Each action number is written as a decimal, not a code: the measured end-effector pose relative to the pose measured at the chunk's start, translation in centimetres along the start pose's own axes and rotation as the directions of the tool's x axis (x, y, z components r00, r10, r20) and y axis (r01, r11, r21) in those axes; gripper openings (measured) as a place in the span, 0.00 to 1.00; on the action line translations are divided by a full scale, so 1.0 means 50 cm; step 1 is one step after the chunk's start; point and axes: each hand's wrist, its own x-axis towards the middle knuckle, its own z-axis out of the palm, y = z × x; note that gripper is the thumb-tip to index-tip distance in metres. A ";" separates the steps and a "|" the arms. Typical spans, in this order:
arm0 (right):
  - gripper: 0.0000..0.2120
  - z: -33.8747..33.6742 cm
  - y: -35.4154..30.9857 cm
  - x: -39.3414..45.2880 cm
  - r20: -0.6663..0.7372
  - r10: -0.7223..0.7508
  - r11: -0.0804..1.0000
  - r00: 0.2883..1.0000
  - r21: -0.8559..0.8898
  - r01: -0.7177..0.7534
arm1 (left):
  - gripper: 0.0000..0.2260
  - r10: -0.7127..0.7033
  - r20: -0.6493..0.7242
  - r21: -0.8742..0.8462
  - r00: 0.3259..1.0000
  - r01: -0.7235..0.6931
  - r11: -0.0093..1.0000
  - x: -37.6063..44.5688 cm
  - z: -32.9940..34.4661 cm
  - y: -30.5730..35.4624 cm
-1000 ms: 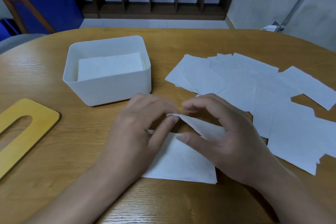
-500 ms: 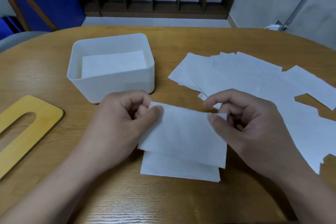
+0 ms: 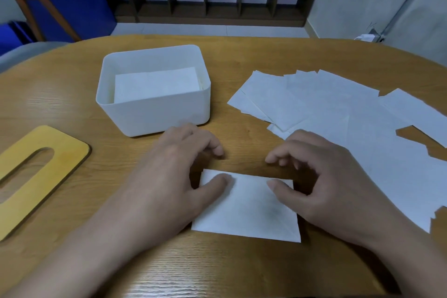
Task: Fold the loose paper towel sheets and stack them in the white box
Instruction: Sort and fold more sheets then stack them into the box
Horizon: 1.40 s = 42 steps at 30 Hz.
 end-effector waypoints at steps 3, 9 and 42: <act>0.16 0.013 -0.001 0.001 0.094 0.007 1.000 0.996 -0.030 -0.004 | 0.29 -0.015 0.133 0.096 0.991 0.002 0.995 -0.001 0.002 0.000; 0.19 0.016 -0.006 0.008 0.157 0.025 0.996 0.987 -0.084 -0.012 | 0.27 -0.069 0.210 0.224 0.975 0.020 0.974 0.001 0.003 0.023; 0.17 0.069 -0.034 0.042 -0.063 0.294 0.690 0.954 0.705 -0.166 | 0.15 -0.199 -0.181 -0.822 0.963 -0.037 0.568 0.052 0.094 0.028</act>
